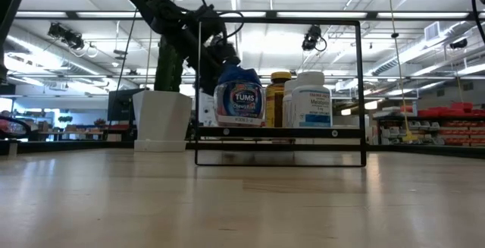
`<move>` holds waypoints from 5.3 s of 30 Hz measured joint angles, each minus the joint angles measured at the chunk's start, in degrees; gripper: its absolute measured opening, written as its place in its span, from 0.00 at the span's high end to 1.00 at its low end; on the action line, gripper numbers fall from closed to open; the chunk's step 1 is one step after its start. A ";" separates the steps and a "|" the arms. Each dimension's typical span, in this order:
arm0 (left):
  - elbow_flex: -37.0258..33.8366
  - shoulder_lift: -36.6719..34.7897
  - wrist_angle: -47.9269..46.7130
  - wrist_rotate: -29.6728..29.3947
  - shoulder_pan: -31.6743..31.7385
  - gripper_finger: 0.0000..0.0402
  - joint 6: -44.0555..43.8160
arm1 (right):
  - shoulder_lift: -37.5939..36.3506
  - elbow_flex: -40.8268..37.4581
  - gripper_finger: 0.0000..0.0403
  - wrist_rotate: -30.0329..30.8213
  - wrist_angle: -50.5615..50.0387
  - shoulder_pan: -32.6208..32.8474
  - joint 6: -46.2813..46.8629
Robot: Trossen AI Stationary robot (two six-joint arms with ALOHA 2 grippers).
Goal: Pick and place medicine bottles onto shelf by color
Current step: Return to Home Position
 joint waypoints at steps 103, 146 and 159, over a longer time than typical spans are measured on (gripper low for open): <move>-66.31 -71.39 40.76 0.14 -16.09 1.00 -25.07 | -48.91 -44.45 0.99 -20.81 46.99 -59.71 -89.15; -66.69 -73.90 24.92 14.68 -8.75 0.93 -19.85 | -45.89 -50.14 0.99 -30.92 51.27 -66.95 -77.83; -66.71 -73.90 24.94 14.66 -8.75 0.95 -19.86 | -45.89 -50.14 0.99 -30.90 51.25 -66.95 -77.81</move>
